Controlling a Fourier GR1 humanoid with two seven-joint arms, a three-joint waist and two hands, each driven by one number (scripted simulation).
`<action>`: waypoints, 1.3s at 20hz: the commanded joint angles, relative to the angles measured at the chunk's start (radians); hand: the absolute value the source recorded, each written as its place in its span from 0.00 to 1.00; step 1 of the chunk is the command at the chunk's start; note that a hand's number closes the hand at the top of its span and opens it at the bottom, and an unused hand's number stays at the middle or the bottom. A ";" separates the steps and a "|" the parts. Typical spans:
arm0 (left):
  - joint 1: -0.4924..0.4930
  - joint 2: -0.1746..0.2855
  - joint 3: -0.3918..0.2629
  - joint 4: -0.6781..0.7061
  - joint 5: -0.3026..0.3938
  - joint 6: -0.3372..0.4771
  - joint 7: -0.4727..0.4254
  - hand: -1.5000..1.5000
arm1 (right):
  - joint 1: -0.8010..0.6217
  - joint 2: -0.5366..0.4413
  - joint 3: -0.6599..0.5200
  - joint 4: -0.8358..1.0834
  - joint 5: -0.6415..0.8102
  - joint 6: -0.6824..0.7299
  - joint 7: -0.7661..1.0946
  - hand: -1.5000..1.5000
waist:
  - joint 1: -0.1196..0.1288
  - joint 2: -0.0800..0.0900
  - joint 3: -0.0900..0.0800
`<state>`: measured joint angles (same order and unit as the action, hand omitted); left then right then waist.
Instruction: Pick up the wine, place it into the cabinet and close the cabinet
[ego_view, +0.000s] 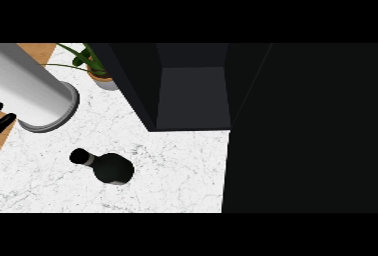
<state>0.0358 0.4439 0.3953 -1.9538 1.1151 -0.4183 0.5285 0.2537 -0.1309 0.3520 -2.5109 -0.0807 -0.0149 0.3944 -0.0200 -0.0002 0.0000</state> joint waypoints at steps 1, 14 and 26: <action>-0.055 -0.027 -0.038 0.123 -0.101 -0.062 -0.035 0.00 | 0.083 -0.016 0.004 -0.187 -0.074 0.012 0.042 0.00 | -0.002 0.000 0.000; -0.151 -0.178 -0.054 0.502 -0.597 -0.189 -0.410 0.00 | 0.075 0.021 0.012 -0.134 -0.041 0.027 -0.010 0.00 | 0.000 0.002 -0.001; -0.222 -0.187 -0.112 0.897 -0.859 -0.287 -0.732 0.00 | 0.133 -0.002 -0.061 -0.147 -0.122 0.095 -0.046 0.00 | 0.001 0.002 -0.001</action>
<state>-0.1568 0.2464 0.2938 -1.1819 0.3315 -0.6717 -0.1026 0.3514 -0.1180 0.3109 -2.4995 -0.0939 0.0772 0.2718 -0.0190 0.0014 -0.0007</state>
